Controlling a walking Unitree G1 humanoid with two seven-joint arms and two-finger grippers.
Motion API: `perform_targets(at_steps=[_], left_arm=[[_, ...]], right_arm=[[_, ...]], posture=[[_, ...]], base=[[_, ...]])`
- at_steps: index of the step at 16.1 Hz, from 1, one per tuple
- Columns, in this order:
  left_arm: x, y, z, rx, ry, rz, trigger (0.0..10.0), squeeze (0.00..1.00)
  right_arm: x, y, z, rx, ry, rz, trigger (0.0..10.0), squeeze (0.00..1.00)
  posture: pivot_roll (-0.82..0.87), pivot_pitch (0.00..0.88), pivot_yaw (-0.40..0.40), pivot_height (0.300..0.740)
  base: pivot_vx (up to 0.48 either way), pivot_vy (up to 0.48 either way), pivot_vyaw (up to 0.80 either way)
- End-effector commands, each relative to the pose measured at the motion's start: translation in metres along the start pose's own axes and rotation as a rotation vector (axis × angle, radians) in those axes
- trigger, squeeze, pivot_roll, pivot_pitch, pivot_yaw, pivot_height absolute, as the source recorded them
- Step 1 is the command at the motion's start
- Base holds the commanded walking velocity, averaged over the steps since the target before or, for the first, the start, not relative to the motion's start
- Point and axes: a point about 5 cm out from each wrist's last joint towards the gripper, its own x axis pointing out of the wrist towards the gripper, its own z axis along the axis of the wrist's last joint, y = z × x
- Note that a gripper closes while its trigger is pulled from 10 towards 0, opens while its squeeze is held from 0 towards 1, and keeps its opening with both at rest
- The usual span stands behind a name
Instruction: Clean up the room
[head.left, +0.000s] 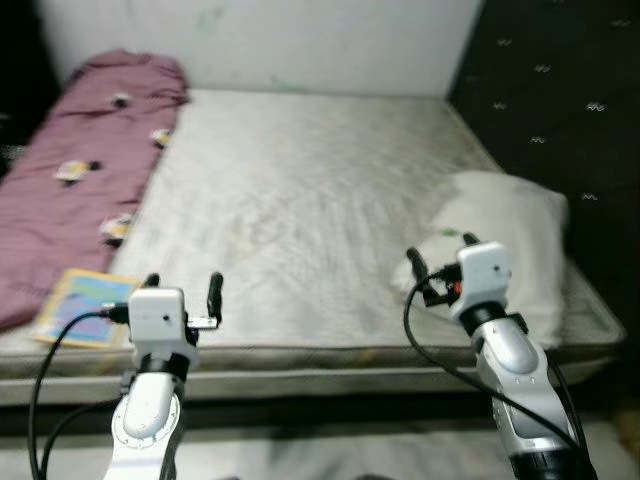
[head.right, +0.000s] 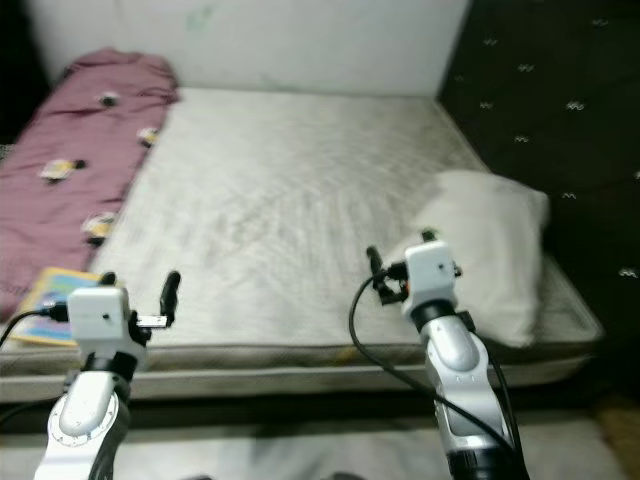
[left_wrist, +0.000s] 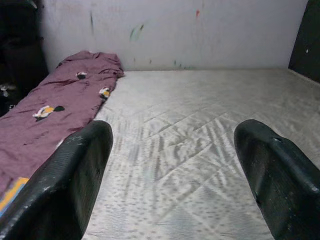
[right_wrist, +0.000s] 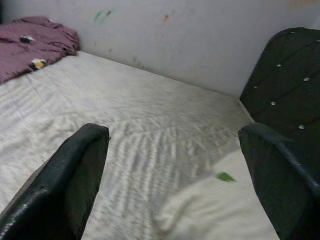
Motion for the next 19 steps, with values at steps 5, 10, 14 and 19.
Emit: perform_targets(at_steps=[5,10,14,19], left_arm=[[-0.0016,0.0015,0.0017,0.001,-0.011,0.000,10.0,0.00],[0.0009,-0.0021,0.0046,-0.022,-0.036,-0.034,10.0,0.00],[0.0010,-0.0036,0.0047,-0.029,-0.039,-0.046,10.0,0.00],[0.0007,-0.0035,0.0047,-0.029,-0.041,-0.049,10.0,0.00]], right_arm=[[0.0015,0.0112,0.0036,0.011,-0.018,0.026,10.0,0.00],[0.0063,0.0080,0.0058,0.005,-0.025,0.017,10.0,0.00],[0.0063,0.0083,0.0052,0.005,-0.024,0.013,10.0,0.00],[0.0077,0.0088,0.0051,0.006,-0.026,0.014,10.0,0.00]], posture=[[-0.01,0.000,-0.049,0.740],[-0.02,0.000,-0.052,0.740],[-0.02,0.000,-0.050,0.740],[-0.02,0.000,-0.053,0.740]], base=[[0.000,0.000,0.00],[0.049,0.000,0.00],[0.315,0.000,0.00],[0.347,0.000,0.00]])
